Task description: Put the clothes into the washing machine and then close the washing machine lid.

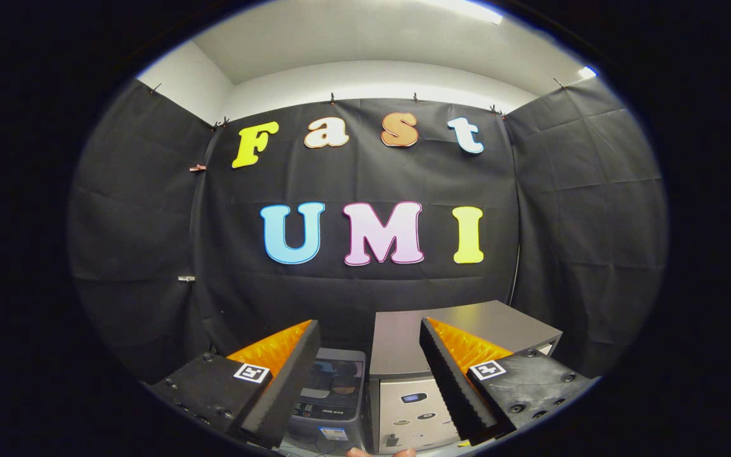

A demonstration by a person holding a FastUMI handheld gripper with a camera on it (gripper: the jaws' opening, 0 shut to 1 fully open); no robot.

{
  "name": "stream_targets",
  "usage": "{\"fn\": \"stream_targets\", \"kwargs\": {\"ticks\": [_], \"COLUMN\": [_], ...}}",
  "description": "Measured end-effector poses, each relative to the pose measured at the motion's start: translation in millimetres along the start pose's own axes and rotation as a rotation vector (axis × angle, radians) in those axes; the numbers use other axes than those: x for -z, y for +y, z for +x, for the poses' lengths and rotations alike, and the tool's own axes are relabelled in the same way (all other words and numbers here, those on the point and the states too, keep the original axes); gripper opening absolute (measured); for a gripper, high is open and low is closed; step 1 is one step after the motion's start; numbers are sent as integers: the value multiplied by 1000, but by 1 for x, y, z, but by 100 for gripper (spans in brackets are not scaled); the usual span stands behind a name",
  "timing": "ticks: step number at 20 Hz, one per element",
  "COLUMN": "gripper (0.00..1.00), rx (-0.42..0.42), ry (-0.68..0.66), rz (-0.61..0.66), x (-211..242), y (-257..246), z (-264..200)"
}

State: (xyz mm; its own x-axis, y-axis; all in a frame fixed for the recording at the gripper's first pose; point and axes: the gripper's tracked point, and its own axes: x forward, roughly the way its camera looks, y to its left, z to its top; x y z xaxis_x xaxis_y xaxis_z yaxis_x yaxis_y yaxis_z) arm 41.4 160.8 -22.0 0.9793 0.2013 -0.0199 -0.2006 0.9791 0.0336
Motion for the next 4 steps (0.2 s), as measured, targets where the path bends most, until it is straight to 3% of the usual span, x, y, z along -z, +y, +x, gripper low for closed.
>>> {"fn": "stream_targets", "kwargs": {"ticks": [4], "gripper": [99], "rx": [-3], "ry": [-4], "rz": [6], "x": [-1], "y": [2], "z": [-2]}}
